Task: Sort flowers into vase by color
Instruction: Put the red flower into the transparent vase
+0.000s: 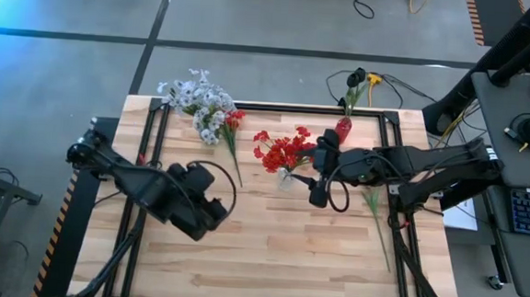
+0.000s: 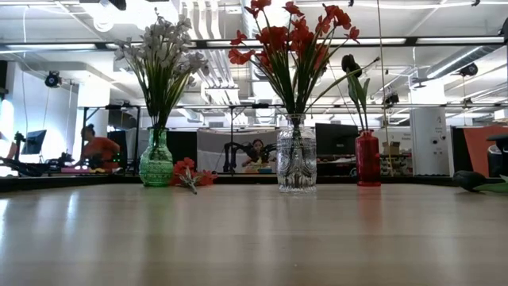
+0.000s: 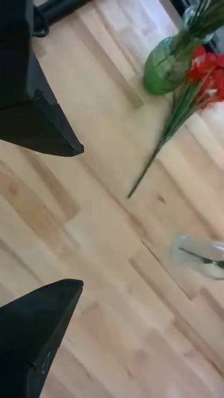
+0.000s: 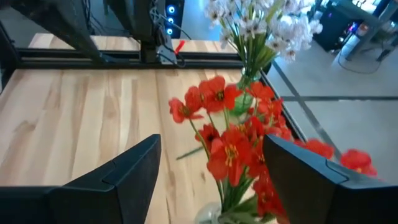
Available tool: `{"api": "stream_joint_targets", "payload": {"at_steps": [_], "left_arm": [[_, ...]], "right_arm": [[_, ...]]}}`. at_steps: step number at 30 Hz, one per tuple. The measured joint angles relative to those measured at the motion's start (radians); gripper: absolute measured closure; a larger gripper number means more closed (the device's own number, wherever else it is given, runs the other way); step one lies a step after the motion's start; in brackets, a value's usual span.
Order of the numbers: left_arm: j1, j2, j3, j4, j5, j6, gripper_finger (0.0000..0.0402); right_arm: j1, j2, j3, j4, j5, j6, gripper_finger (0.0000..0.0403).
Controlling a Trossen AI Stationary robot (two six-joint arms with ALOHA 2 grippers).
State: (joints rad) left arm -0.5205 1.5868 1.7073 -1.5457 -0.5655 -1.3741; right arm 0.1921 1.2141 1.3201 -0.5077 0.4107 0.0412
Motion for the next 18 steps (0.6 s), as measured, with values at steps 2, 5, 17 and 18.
{"api": "stream_joint_targets", "payload": {"at_steps": [2, 5, 17, 18], "left_arm": [[0.000, 0.032, -0.002, 0.002, 0.003, -0.004, 0.0081], [0.012, 0.087, -0.010, 0.012, -0.040, -0.064, 0.0082], [0.066, 0.278, -0.045, 0.097, -0.210, -0.233, 0.0110], [0.067, 0.289, -0.046, 0.100, -0.211, -0.234, 0.0110]], "right_arm": [[0.002, -0.007, 0.000, -0.020, 0.000, 0.020, 0.0128], [0.002, -0.011, 0.000, -0.026, 0.000, 0.033, 0.0127], [0.002, -0.012, 0.000, -0.062, -0.001, 0.045, 0.0126], [0.002, -0.012, 0.000, -0.068, -0.001, 0.045, 0.0125]]}}
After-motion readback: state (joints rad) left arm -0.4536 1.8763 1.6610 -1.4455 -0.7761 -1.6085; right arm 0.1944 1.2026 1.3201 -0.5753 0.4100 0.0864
